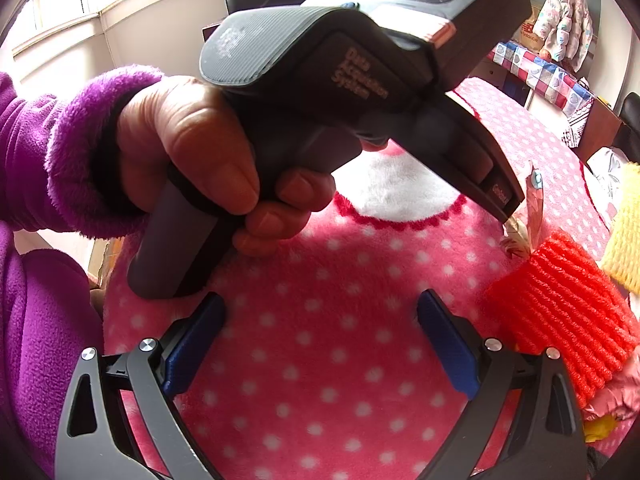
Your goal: Collect trash
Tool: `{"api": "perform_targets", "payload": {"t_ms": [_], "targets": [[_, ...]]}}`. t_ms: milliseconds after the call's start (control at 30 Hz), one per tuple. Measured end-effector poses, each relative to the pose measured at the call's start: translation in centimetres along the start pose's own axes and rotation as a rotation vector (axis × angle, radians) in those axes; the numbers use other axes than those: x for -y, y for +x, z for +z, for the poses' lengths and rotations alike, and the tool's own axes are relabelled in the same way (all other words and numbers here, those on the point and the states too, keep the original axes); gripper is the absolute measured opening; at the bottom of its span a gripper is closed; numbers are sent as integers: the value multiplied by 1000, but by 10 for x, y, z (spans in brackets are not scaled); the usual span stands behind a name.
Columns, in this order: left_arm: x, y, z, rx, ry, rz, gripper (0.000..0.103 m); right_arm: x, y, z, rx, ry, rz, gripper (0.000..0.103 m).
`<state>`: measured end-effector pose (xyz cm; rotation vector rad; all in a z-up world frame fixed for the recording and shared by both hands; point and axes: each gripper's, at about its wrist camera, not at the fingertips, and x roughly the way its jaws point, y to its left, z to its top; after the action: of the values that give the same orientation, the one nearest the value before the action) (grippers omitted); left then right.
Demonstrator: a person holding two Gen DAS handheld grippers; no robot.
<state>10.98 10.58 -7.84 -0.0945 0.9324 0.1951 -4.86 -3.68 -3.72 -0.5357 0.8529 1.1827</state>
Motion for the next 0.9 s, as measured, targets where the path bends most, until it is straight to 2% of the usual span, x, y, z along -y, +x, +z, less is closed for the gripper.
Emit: {"api": "perform_targets", "payload": {"t_ms": [900], "targets": [[2, 1, 0, -2, 7, 8, 68, 0, 0, -1, 0, 0, 0, 97]]}}
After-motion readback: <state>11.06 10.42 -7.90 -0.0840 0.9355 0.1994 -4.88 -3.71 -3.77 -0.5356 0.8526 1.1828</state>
